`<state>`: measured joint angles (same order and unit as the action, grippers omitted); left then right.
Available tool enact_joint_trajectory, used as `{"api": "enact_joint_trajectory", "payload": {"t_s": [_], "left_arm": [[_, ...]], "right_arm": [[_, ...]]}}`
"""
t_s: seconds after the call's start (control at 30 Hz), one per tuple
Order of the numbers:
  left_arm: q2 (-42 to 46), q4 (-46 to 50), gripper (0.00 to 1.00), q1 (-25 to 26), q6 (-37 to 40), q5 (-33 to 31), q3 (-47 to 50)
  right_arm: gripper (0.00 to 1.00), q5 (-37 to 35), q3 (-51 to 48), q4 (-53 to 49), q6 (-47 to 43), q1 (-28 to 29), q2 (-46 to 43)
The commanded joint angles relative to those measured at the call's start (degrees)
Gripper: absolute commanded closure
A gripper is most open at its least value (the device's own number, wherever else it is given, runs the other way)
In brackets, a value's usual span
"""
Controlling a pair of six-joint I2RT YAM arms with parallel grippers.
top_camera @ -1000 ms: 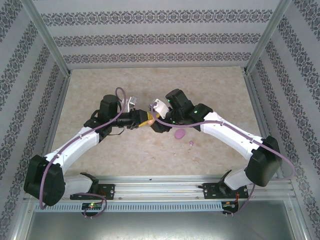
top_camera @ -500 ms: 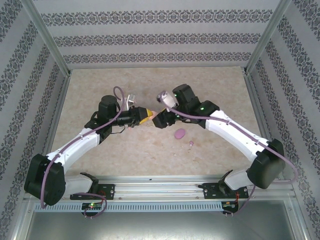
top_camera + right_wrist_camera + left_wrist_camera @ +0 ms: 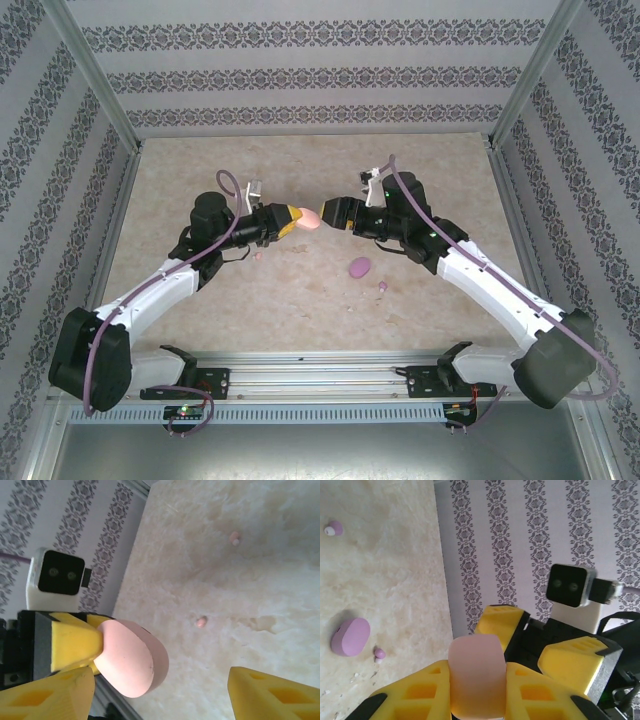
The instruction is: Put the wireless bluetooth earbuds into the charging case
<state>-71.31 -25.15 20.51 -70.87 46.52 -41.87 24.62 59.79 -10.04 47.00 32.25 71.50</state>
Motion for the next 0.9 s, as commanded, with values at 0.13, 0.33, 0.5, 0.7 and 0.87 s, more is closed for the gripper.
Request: {"api": "enact_joint_trajectory", "payload": {"t_s": [0.13,0.33,0.5,0.7,0.87], "left_arm": [[1.9,-8.6,0.80,-0.6,-4.2,-1.0,-0.3],[1.2,-13.0,0.80,-0.6,-6.8,-1.1,-0.1],[0.4,-16.6,0.80,-0.6,-9.1,-1.3,0.7],[0.3,-16.7,0.80,-0.6,-9.5,-0.9,0.9],[0.2,-16.2,0.80,-0.6,-8.7,-1.0,1.4]], "right_arm": [[0.30,3.8,0.8,8.4,10.2,1.4,0.7],[0.30,6.5,-0.5,13.8,14.0,1.8,2.6],[0.32,8.9,-0.4,17.3,15.6,1.9,4.9],[0.47,10.6,-0.7,21.7,18.2,1.9,7.0],[0.65,11.6,-0.6,23.8,19.6,1.9,7.6]]}}
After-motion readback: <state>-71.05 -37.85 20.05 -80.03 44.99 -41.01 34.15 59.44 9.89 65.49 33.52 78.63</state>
